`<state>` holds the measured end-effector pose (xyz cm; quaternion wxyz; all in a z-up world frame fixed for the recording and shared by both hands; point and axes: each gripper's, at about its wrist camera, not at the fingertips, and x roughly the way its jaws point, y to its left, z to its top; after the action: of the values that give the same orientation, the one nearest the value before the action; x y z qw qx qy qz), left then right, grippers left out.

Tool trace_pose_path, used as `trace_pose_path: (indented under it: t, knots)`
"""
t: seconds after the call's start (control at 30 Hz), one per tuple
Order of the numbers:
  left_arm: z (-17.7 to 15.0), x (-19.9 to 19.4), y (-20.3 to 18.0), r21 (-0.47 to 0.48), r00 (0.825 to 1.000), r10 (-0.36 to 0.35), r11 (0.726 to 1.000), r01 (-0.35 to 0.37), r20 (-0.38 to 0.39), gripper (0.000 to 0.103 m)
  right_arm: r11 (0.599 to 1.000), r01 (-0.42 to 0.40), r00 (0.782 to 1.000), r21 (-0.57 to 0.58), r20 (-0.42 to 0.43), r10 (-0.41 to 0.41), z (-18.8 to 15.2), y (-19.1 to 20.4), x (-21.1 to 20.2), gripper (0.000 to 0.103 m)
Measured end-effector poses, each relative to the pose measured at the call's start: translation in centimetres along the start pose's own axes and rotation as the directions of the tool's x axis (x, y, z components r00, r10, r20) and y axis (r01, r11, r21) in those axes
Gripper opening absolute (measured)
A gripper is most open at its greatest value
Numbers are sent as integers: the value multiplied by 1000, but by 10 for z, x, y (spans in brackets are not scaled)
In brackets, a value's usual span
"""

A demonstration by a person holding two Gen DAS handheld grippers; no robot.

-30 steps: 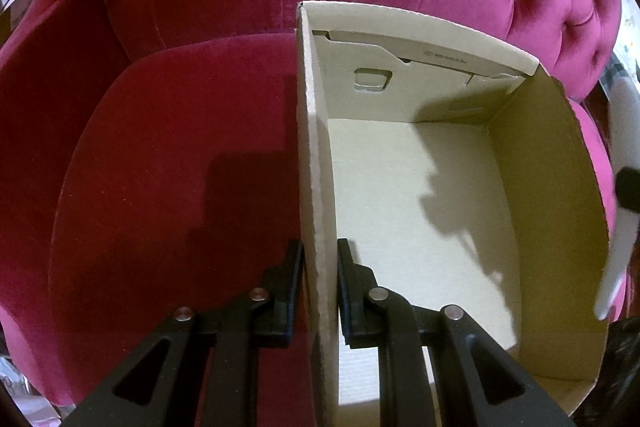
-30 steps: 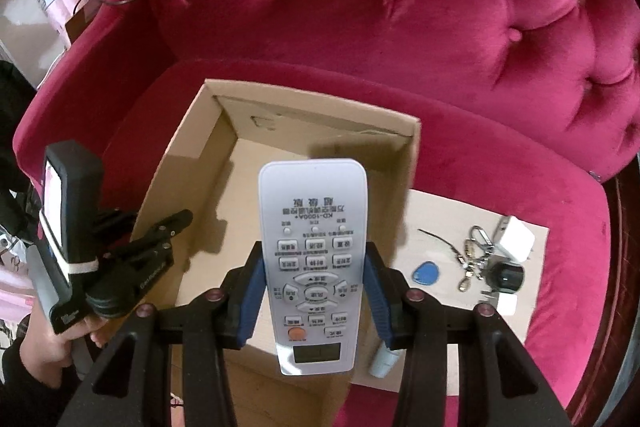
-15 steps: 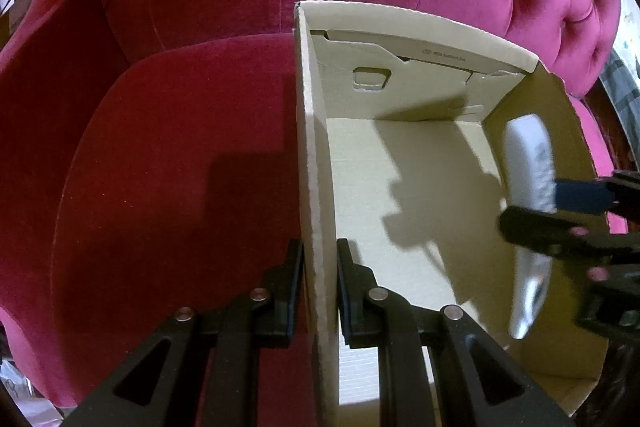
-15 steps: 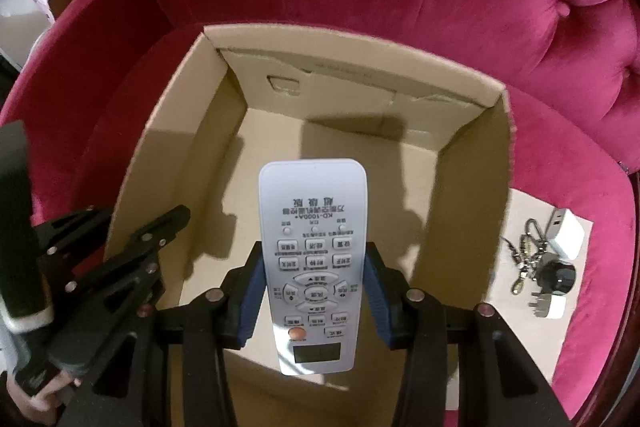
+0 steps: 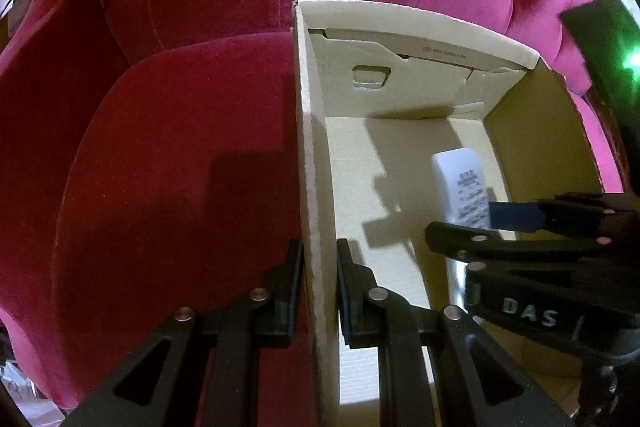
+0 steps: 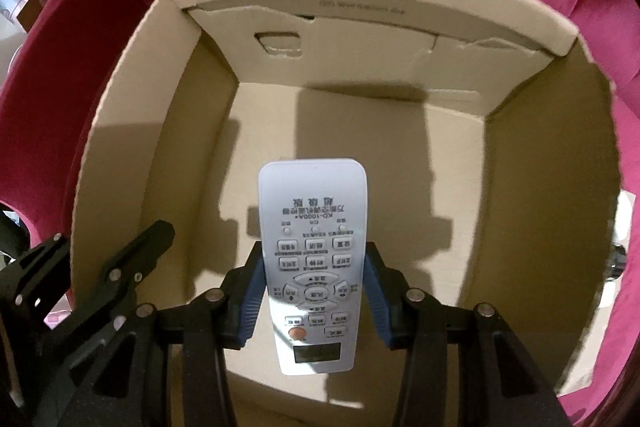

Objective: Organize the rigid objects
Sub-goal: 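Lift the remote with the right gripper and carry it over the box, then lower the remote into the box and open the right gripper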

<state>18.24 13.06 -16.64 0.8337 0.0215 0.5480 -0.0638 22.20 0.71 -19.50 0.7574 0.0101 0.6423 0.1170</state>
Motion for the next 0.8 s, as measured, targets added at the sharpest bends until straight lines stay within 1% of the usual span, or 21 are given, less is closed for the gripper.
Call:
trace_pose_path:
  t: [0.3, 0.4, 0.57, 0.67, 0.8]
  knots:
    - [0, 2, 1, -9, 1000, -8, 1000, 8, -3, 17, 1000, -7, 999, -7, -41, 7, 0, -1, 5, 51]
    - [1, 2, 2, -14, 1000, -11, 1000, 11, -6, 17, 1000, 0, 1000, -6, -23, 0, 1, -4, 1, 53]
    - [1, 3, 3, -10, 1000, -9, 1000, 9, -5, 17, 1000, 10, 1000, -10, 7, -10, -1, -11, -12, 54]
    - [1, 3, 4, -11, 1000, -10, 1000, 10, -5, 17, 1000, 17, 1000, -20, 23, -17, -1, -8, -19, 54]
    - [1, 3, 4, -11, 1000, -10, 1000, 9, -5, 17, 998, 40, 998, -45, 56, -37, -7, -6, -34, 58]
